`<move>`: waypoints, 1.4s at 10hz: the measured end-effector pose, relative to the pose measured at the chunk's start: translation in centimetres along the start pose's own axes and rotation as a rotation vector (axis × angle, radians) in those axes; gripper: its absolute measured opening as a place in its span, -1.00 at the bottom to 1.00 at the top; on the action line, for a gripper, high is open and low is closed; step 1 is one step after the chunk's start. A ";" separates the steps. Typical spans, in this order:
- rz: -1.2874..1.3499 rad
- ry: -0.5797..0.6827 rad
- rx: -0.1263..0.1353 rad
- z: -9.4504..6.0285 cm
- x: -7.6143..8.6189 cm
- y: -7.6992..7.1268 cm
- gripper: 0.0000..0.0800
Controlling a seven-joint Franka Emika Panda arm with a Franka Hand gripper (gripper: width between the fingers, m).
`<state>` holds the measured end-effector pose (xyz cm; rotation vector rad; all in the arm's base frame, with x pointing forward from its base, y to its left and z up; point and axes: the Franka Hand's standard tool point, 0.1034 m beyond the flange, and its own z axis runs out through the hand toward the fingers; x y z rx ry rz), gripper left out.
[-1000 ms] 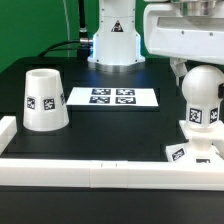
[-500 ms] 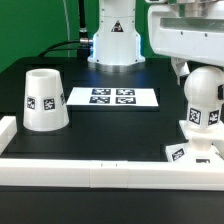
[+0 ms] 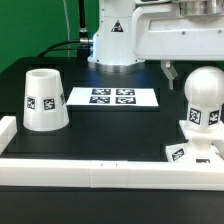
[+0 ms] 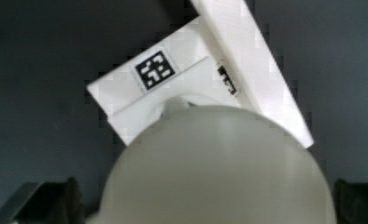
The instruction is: Assemble lamp
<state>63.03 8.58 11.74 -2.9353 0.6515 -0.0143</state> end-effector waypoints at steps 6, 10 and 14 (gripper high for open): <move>-0.414 0.003 -0.015 0.0 0.0 0.0 0.75; -0.790 0.004 -0.049 0.0 0.0 -0.1 0.75; -1.022 -0.003 -0.059 0.0 0.1 0.2 0.75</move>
Offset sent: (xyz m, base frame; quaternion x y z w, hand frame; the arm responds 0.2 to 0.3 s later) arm 0.0000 0.0000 0.0000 0.0000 0.0000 -0.1938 0.9810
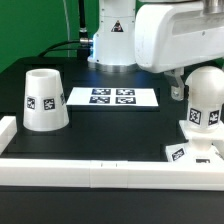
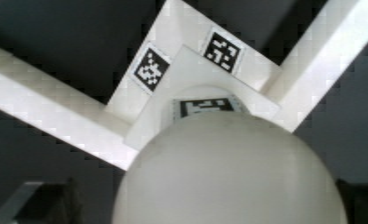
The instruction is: Assemble lamp
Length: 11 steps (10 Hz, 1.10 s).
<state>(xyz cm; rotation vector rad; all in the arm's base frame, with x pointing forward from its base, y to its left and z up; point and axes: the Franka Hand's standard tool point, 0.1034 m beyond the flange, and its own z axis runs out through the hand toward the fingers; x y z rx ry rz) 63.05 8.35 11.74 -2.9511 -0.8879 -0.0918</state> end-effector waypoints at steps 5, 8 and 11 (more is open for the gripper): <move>-0.339 -0.027 -0.041 0.2 0.2 -0.7 0.75; -0.627 -0.044 -0.047 0.2 0.2 -0.5 0.75; -0.897 -0.072 -0.052 0.7 0.1 -0.5 0.75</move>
Offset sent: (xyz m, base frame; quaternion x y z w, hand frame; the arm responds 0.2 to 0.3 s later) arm -0.0015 0.0116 -0.0010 -0.0549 -0.0125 -0.2677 0.9619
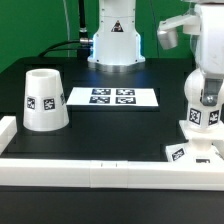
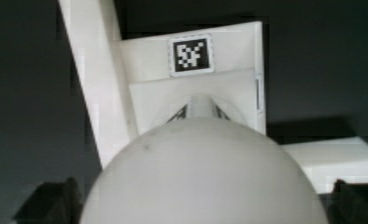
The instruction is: Assemble lamp
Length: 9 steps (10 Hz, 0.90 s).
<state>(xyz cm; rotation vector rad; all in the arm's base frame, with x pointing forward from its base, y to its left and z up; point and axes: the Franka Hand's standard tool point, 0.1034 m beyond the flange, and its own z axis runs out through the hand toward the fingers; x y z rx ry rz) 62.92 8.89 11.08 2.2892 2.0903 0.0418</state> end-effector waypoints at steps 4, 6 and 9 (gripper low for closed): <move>-0.260 -0.029 -0.006 -0.1 0.2 0.2 0.75; -0.383 -0.041 -0.004 0.0 -0.2 0.3 0.75; -0.364 -0.041 -0.001 0.2 -0.5 0.2 0.44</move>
Offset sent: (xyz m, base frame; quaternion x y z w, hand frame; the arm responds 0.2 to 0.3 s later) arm 0.0027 0.0054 0.0057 0.0096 -0.0055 -0.1308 0.9913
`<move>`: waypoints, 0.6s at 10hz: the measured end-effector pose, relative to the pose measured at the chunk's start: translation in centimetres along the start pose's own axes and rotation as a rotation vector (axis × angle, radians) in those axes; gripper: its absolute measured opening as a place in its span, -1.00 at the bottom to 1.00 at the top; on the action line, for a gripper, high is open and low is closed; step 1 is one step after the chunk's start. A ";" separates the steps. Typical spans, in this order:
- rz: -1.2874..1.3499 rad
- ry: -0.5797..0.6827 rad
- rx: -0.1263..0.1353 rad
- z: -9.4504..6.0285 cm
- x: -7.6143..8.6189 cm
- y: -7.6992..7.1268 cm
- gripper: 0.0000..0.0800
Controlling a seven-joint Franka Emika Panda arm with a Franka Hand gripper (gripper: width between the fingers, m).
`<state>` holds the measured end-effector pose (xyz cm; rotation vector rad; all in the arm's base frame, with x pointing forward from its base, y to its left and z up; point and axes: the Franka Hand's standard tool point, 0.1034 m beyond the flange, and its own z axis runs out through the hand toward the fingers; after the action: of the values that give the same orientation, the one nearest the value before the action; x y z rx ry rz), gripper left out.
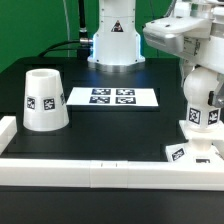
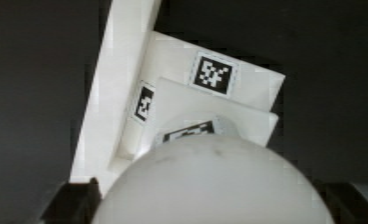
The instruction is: Assemble lamp
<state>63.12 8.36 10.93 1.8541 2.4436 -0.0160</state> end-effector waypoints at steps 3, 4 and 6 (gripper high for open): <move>0.115 0.006 0.003 0.0 -0.1 -0.1 0.44; 0.230 0.012 0.007 0.0 -0.1 -0.1 0.44; 0.421 0.021 0.020 0.0 -0.1 -0.3 0.44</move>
Offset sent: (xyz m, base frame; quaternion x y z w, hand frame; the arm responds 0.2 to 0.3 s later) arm -0.0090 -0.0047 -0.0081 0.0479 0.0301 0.2727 0.9604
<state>62.89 8.21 10.90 2.3449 2.0205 0.0027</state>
